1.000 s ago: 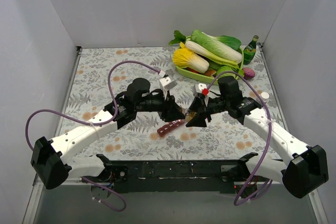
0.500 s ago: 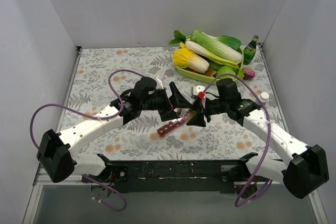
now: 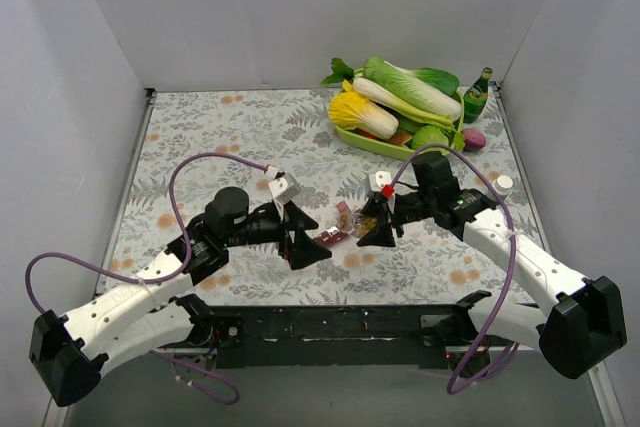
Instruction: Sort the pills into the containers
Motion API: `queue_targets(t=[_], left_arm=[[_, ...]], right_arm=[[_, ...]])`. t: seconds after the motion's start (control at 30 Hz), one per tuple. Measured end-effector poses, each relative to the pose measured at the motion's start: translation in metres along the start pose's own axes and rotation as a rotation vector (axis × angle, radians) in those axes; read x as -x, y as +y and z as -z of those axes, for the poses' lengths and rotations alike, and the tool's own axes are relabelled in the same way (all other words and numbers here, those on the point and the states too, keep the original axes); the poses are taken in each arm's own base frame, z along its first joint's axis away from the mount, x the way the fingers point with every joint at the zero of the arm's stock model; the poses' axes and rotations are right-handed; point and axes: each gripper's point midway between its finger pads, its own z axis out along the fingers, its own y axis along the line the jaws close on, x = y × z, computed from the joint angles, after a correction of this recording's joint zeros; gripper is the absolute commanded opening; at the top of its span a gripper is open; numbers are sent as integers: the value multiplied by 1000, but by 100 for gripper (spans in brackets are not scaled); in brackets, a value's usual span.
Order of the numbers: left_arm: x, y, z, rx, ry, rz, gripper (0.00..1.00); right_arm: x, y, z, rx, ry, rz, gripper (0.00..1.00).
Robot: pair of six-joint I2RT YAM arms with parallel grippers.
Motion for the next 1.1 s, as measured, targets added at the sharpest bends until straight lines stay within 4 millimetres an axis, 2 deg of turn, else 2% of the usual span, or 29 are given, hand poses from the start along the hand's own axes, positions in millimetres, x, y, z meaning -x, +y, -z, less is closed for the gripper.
queue_targets(t=[0.13, 0.27, 0.33, 0.47, 0.67, 0.9, 0.93, 1.03, 1.1], left_arm=[[-12, 9, 1, -50, -10, -299, 98], [3, 6, -7, -96, -48, -513, 98], [11, 5, -14, -109, -58, -583, 97], [23, 3, -29, -131, -64, -673, 87], [19, 1, -45, -161, -24, -705, 78], [11, 4, -51, -156, 25, -688, 33], [11, 4, -52, -153, 32, -683, 18], [12, 7, -54, -132, 61, -653, 11], [13, 8, -54, -116, 81, -611, 0]], right_arm=[[1, 7, 0, 40, -12, 15, 3], [0, 12, -1, 68, -18, 9, 3], [-1, 13, -2, 75, -19, 5, 3], [-2, 13, -3, 83, -20, 2, 3], [-2, 13, -3, 86, -21, 2, 3], [-2, 13, -3, 86, -21, 1, 2], [-2, 13, -3, 86, -21, 1, 2], [-4, 12, -3, 75, -13, -3, 2], [-4, 11, -3, 73, -12, -5, 2]])
